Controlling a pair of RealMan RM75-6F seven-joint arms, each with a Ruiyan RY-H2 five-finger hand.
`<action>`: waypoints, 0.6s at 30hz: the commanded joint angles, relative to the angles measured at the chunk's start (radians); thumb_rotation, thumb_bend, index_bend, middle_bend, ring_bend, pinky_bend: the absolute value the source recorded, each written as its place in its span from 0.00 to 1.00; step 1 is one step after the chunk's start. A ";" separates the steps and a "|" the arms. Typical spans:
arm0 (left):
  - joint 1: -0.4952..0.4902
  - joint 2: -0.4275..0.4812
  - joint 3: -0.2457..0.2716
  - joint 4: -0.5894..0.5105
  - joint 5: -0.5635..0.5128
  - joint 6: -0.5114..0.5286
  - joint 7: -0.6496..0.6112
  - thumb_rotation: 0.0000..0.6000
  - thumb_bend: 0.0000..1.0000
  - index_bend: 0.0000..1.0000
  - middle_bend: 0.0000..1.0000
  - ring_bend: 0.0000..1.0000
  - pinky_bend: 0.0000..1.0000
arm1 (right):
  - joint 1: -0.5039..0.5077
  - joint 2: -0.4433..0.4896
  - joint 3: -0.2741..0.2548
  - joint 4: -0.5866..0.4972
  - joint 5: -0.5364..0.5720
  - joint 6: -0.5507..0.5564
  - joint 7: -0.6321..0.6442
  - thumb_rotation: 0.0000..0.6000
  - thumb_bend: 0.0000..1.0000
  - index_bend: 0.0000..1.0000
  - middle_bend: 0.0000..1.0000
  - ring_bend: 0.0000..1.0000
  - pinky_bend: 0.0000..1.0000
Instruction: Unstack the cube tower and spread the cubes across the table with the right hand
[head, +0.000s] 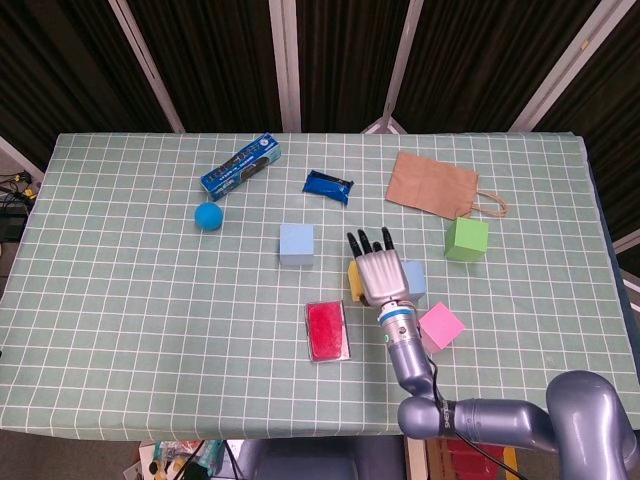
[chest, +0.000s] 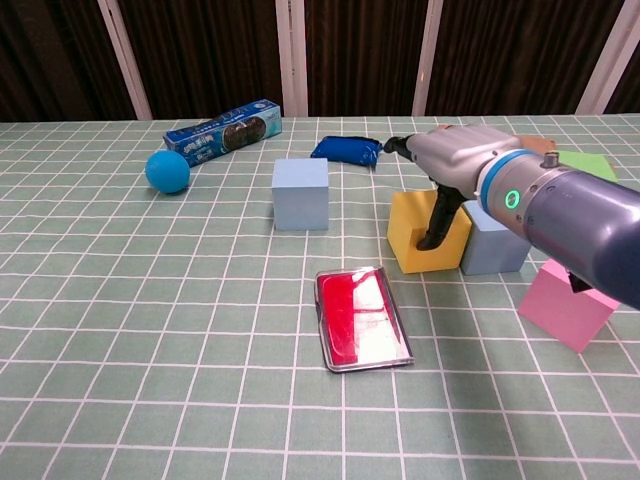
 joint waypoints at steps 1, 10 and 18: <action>0.001 0.001 0.000 0.000 0.000 0.002 -0.002 1.00 0.32 0.10 0.00 0.00 0.01 | -0.001 0.002 0.000 0.003 0.015 -0.017 0.002 1.00 0.13 0.00 0.11 0.32 0.00; -0.001 0.002 0.000 -0.001 -0.004 -0.005 -0.001 1.00 0.32 0.10 0.00 0.00 0.01 | 0.005 -0.008 -0.006 0.020 0.002 -0.049 0.022 1.00 0.13 0.00 0.13 0.41 0.00; 0.000 0.008 -0.002 -0.001 -0.006 -0.006 -0.015 1.00 0.32 0.10 0.00 0.00 0.01 | 0.000 -0.005 -0.013 0.019 -0.013 -0.050 0.038 1.00 0.18 0.00 0.17 0.53 0.06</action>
